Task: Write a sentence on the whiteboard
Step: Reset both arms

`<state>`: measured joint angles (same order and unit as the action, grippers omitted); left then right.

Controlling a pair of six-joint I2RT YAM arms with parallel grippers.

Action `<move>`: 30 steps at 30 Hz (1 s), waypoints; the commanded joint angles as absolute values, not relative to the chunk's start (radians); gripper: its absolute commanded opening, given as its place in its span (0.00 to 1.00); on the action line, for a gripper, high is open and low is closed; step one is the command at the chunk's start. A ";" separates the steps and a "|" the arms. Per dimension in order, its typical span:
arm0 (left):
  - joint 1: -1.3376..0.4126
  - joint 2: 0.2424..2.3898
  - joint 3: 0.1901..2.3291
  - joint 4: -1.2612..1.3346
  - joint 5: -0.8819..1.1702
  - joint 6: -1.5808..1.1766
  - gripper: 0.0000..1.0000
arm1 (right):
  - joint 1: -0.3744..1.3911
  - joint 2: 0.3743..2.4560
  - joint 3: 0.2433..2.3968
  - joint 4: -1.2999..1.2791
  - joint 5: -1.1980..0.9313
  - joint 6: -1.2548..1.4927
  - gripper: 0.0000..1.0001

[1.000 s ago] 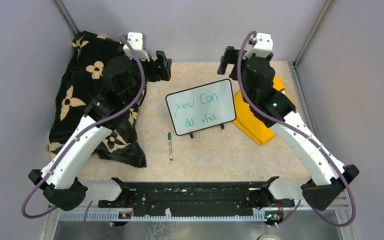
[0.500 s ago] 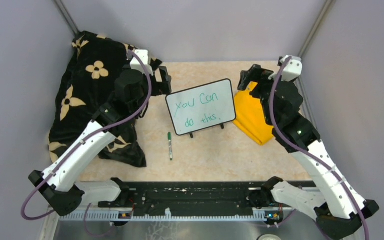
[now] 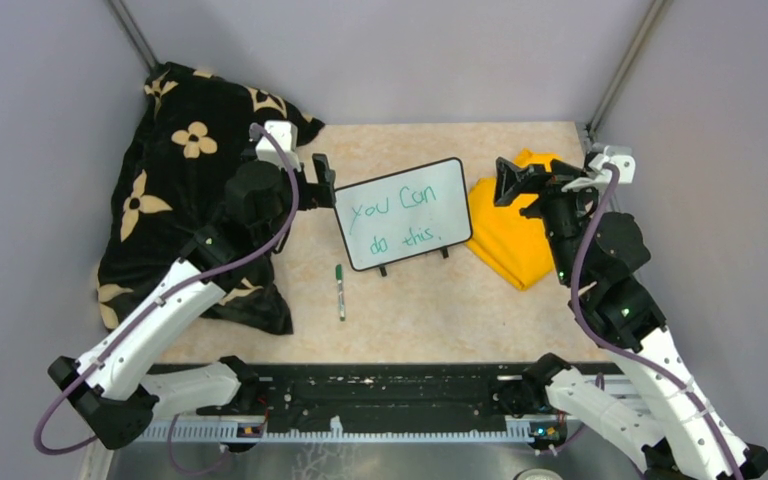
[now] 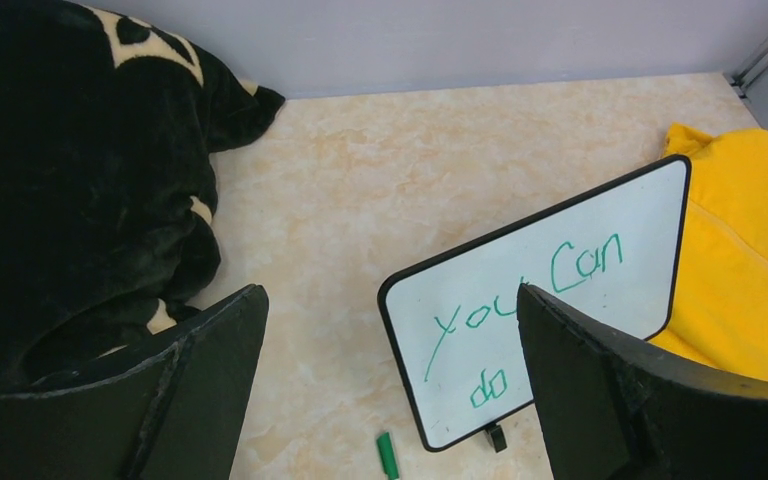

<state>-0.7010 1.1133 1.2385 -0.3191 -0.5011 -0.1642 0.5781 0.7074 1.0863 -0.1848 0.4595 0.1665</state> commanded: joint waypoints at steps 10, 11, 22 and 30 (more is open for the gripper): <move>-0.707 1.059 1.207 -0.248 -0.486 -0.110 0.99 | 0.573 0.707 1.085 -0.129 0.413 0.117 0.98; -0.707 1.061 1.215 -0.253 -0.477 -0.108 0.99 | 0.573 0.707 1.087 -0.130 0.416 0.119 0.98; -0.707 1.066 1.284 -0.283 -0.440 -0.124 0.99 | 0.573 0.701 1.082 -0.130 0.435 0.124 0.98; -0.707 1.060 1.267 -0.281 -0.446 -0.134 0.99 | 0.573 0.701 1.068 -0.126 0.435 0.129 0.98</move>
<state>-0.7010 1.0763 1.2556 -0.2844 -0.4511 -0.1234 0.5781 0.7086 1.0668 -0.1646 0.4282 0.1329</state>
